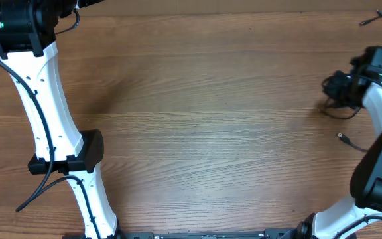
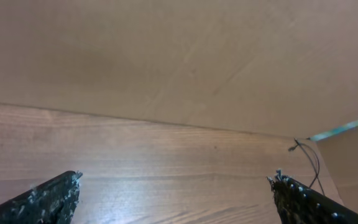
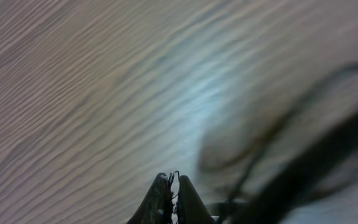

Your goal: Untangle cables

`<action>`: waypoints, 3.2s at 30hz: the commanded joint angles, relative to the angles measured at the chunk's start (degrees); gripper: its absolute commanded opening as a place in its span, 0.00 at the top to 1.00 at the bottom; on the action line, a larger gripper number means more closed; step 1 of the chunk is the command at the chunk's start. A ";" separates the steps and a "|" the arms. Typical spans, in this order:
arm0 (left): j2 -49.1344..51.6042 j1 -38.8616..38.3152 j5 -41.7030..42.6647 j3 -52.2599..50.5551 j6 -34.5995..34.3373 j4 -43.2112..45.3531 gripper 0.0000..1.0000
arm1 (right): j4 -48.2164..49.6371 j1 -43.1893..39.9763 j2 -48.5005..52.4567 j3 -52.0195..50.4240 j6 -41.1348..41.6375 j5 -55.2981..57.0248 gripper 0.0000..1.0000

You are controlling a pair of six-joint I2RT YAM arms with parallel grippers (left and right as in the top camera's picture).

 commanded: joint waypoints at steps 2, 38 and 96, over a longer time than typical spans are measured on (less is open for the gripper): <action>-1.75 -1.20 0.63 0.39 -0.57 1.09 0.00 | 2.32 9.11 -0.07 0.48 3.10 -3.04 0.96; -1.75 -1.62 0.70 0.39 -0.33 0.22 0.00 | 10.80 1.33 0.04 1.92 6.38 4.83 0.00; -25.92 -78.93 -111.21 0.00 18.14 -16.61 0.00 | 3.39 9.55 -0.57 17.29 3.76 -4.72 0.00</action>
